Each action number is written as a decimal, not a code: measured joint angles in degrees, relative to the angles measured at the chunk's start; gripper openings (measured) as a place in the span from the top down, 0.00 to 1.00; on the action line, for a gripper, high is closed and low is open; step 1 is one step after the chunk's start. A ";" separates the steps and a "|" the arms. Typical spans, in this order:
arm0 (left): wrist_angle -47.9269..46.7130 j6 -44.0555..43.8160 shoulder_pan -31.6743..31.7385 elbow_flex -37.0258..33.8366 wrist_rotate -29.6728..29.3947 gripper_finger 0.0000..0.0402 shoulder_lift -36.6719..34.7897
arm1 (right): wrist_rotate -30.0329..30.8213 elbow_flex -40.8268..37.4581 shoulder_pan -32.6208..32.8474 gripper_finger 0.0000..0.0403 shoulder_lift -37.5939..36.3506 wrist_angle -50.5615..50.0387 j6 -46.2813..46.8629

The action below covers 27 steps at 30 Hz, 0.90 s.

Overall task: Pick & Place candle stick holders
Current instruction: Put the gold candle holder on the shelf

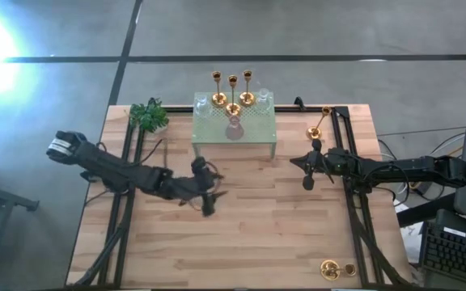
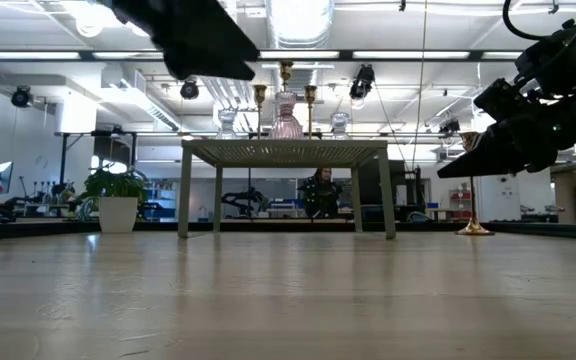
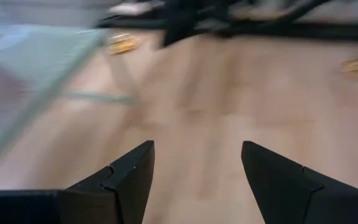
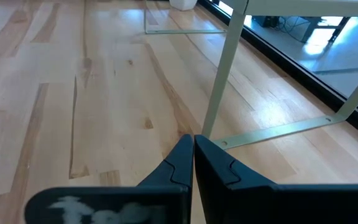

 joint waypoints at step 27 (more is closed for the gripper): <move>46.41 5.95 0.41 -49.05 3.15 0.39 -33.20 | 0.02 0.00 0.02 0.98 0.02 -0.03 0.00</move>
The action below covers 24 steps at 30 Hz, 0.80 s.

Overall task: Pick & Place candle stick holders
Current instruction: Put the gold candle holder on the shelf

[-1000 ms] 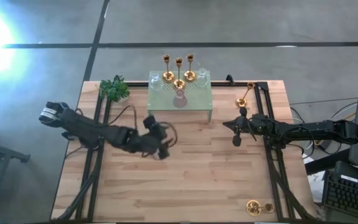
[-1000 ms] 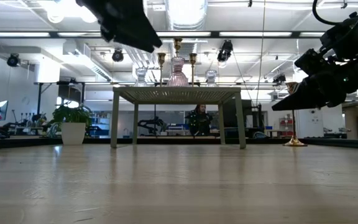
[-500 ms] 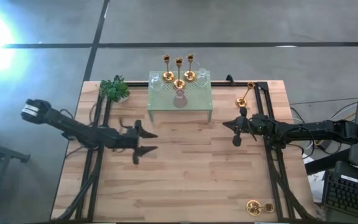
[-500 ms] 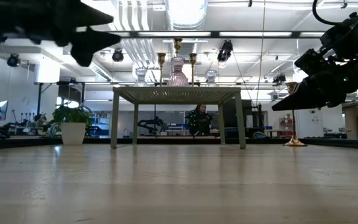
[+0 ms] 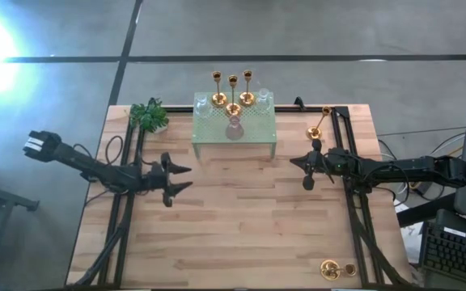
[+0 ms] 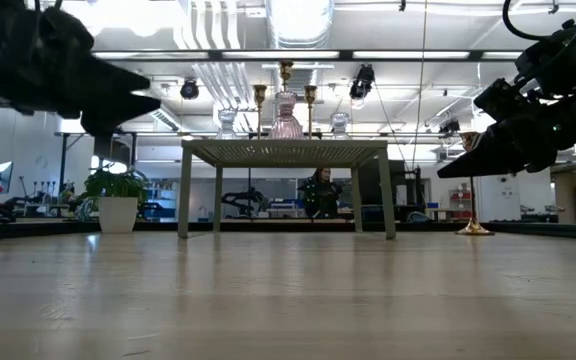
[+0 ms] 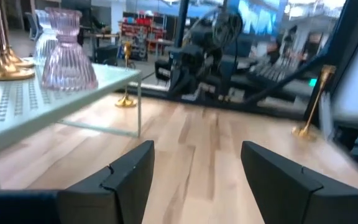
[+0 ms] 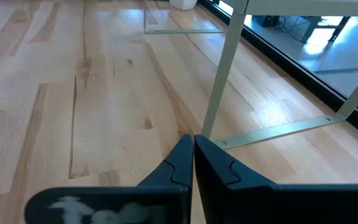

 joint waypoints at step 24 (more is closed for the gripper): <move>-14.96 -0.60 0.00 0.08 -1.27 0.39 0.21 | -0.35 0.00 0.01 0.98 -0.03 4.61 13.54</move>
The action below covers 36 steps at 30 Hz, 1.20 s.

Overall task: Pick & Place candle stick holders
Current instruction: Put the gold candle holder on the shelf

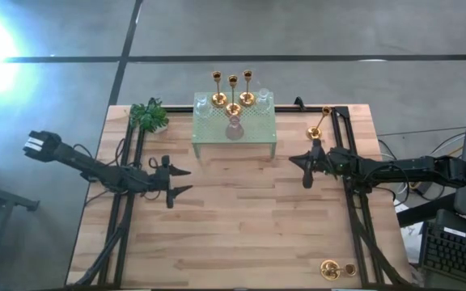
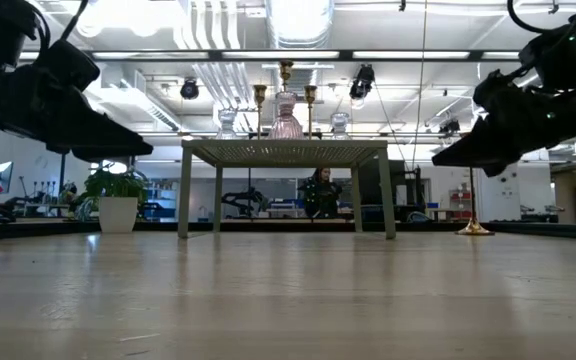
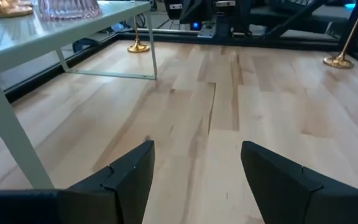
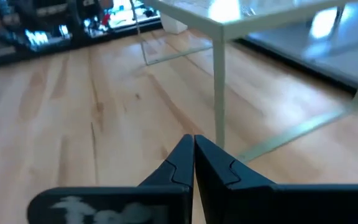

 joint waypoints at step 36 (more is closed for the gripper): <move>-0.04 -0.65 -0.01 0.00 0.02 0.39 0.02 | 52.68 5.93 0.84 0.43 -16.45 -40.87 24.61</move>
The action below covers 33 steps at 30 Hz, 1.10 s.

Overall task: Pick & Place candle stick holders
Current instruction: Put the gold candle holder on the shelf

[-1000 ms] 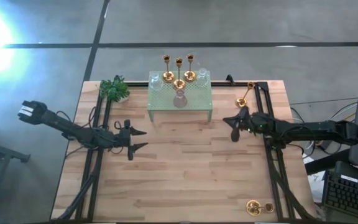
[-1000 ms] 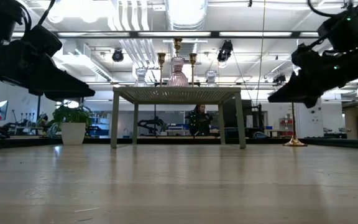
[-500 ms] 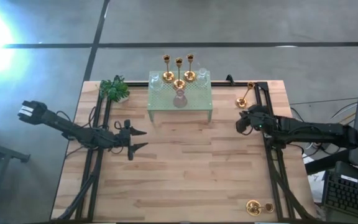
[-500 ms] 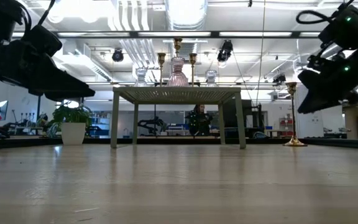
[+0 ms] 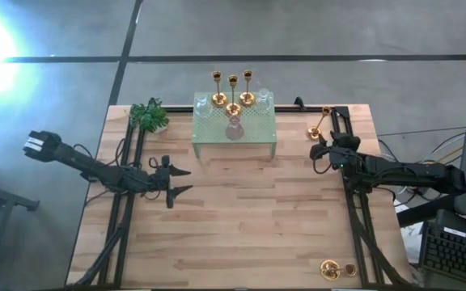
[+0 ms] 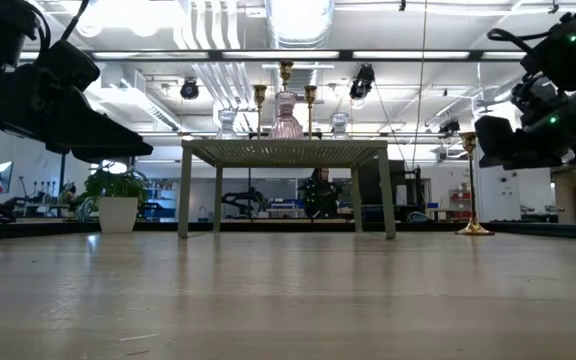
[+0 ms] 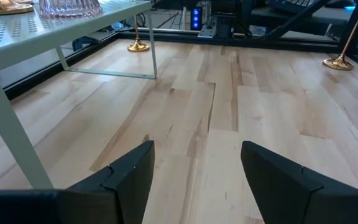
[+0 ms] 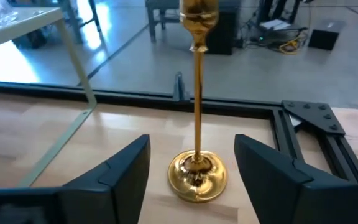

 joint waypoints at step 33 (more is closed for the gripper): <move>0.01 0.01 0.00 0.00 0.02 0.39 0.02 | -5.77 -4.50 -13.93 0.49 20.59 37.95 -8.99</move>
